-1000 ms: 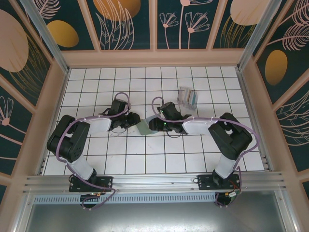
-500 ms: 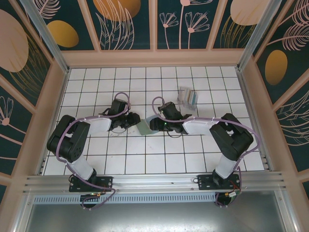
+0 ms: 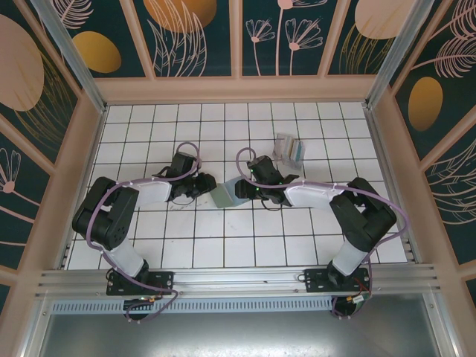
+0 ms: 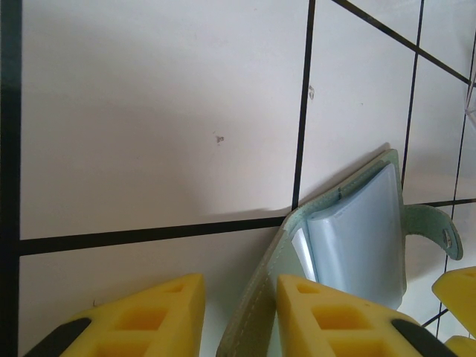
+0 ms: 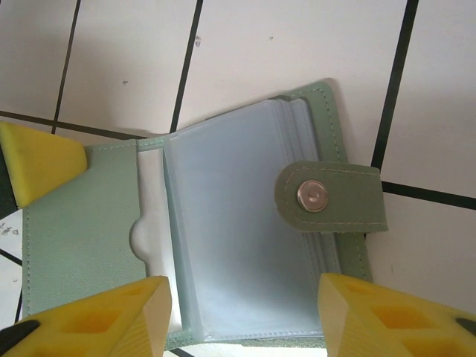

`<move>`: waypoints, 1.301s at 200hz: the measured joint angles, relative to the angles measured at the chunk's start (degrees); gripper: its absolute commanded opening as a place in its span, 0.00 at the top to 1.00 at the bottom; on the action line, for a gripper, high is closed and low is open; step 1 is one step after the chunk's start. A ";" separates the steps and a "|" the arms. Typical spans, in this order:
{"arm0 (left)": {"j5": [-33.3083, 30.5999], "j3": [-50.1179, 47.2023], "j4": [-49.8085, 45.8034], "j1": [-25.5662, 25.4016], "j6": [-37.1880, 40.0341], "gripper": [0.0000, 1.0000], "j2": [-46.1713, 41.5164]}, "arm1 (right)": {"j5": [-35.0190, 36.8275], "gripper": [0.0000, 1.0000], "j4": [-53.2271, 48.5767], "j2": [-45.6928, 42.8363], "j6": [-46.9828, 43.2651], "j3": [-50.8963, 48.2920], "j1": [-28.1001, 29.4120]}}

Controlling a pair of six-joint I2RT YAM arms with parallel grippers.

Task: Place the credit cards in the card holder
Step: Open the card holder at the center of the table, then flip over the card slot in the card holder.

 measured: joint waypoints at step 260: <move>0.04 0.02 0.00 0.00 0.00 0.68 0.00 | -5.79 0.49 5.51 1.88 1.16 -2.78 0.02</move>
